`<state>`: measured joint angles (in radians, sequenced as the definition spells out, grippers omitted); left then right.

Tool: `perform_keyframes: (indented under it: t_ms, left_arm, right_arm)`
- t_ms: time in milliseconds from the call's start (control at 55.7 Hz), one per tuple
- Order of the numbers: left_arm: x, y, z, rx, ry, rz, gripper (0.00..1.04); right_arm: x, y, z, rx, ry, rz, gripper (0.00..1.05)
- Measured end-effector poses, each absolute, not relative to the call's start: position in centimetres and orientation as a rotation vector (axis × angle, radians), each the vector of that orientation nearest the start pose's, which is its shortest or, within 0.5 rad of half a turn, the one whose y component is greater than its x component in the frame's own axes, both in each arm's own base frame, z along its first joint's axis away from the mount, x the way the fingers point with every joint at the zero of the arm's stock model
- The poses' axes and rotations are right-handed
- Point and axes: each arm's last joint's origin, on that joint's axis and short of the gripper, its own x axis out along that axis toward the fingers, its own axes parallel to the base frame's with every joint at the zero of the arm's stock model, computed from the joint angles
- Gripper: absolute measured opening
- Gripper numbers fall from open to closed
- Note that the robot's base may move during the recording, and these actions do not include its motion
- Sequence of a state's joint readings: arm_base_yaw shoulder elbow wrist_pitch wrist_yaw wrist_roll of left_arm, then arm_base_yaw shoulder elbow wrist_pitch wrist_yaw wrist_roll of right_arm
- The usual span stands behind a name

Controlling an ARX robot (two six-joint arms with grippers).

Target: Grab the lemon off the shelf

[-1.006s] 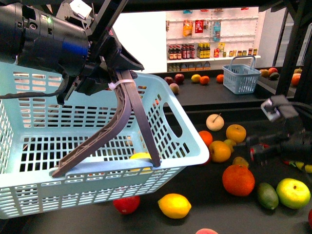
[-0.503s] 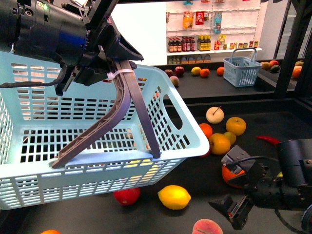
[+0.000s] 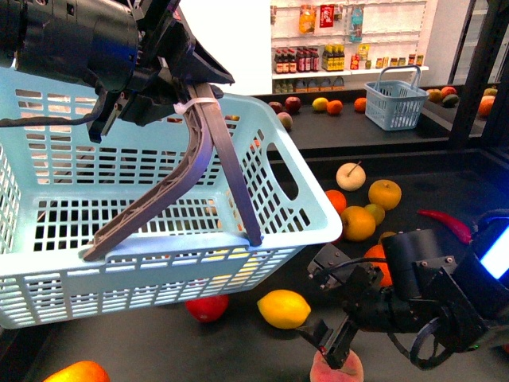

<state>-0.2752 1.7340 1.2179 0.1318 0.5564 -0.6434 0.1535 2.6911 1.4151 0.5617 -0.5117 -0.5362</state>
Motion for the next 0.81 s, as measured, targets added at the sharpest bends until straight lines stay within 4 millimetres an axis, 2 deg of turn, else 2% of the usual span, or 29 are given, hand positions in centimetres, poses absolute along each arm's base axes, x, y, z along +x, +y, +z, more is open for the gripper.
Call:
perform_keyframes:
  t_ms: [180,359,521,808]
  left_arm:
    - [37.2,-12.1,26.1,-0.653,0.644,-0.668,0.15]
    - [37.2,-12.1,26.1,-0.653,0.644,-0.668,0.14]
    - [37.2,-12.1,26.0,-0.653,0.644,-0.667,0.14]
    - [37.2,-12.1,26.1,-0.653,0.644,-0.668,0.14]
  right_arm:
    - [46.4,10.1,-7.1,-0.417,0.502,0.839,0.97]
    - [47.3,10.8,-8.9,-0.493,0.494,0.864,0.97]
    - [48.3,11.2,-9.1,-0.521,0.468,0.856,0.97]
    - [48.9,11.9,-9.7,-0.565,0.468,0.842,0.97]
